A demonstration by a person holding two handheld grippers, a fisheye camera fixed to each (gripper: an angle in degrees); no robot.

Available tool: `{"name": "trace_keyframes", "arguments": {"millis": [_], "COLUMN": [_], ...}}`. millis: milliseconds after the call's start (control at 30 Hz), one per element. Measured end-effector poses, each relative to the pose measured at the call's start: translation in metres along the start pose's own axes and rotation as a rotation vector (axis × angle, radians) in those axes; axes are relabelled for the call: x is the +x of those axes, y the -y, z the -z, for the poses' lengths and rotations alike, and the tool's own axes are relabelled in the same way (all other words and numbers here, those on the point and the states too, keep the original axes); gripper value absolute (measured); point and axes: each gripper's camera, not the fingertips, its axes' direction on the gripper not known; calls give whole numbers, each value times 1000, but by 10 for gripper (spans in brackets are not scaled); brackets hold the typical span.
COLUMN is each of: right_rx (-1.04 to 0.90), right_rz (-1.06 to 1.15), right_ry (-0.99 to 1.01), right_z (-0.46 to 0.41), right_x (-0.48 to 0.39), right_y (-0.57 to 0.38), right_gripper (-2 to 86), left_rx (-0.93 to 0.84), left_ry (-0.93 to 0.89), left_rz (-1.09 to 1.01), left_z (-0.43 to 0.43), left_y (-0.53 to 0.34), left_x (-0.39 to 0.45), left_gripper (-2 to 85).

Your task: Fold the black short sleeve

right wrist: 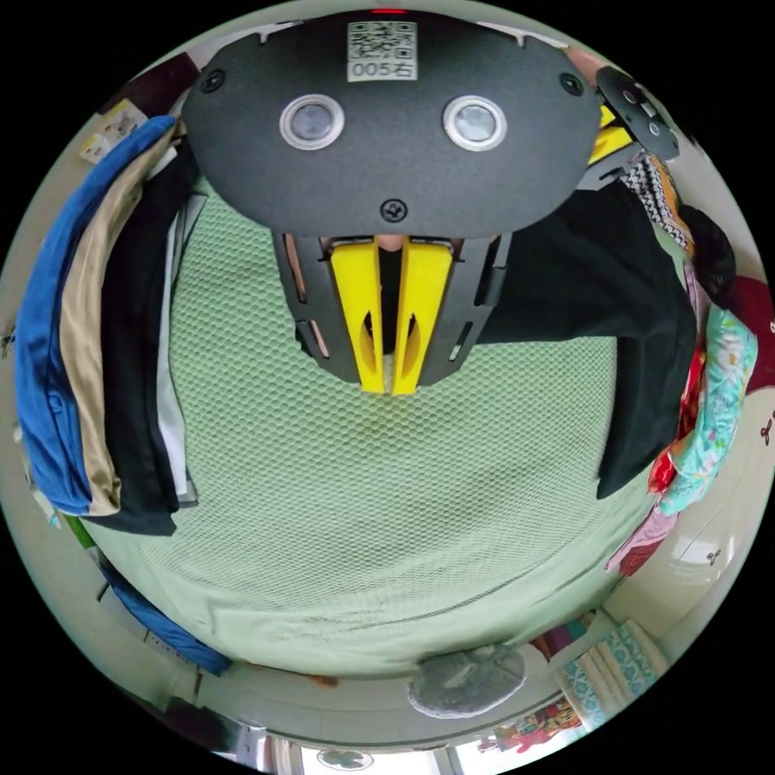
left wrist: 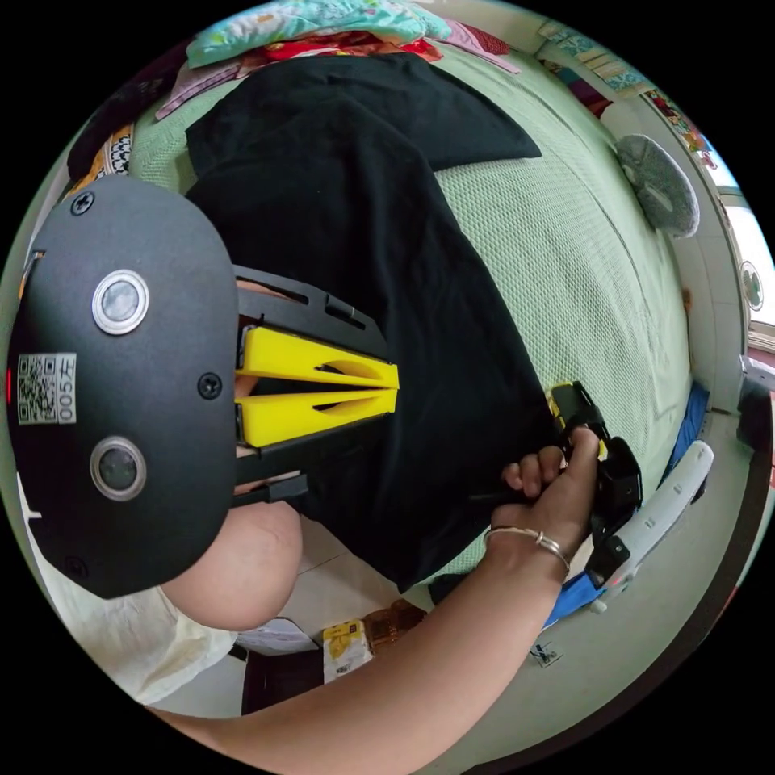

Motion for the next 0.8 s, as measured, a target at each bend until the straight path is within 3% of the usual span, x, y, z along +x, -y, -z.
{"name": "trace_keyframes", "arguments": {"millis": [300, 533, 800], "right_rx": [-77, -14, 22], "right_rz": [118, 248, 274], "right_ry": [220, 35, -33], "right_z": [63, 88, 75], "right_x": [23, 38, 36], "right_y": [-115, -198, -231], "right_gripper": [20, 16, 21], "left_rx": [16, 7, 34], "left_ry": [-2, 52, 4], "left_rz": [41, 31, 28], "left_z": [10, 17, 25], "left_y": [-5, -11, -12], "left_x": [5, 24, 50], "left_gripper": [-4, -4, -4]}}
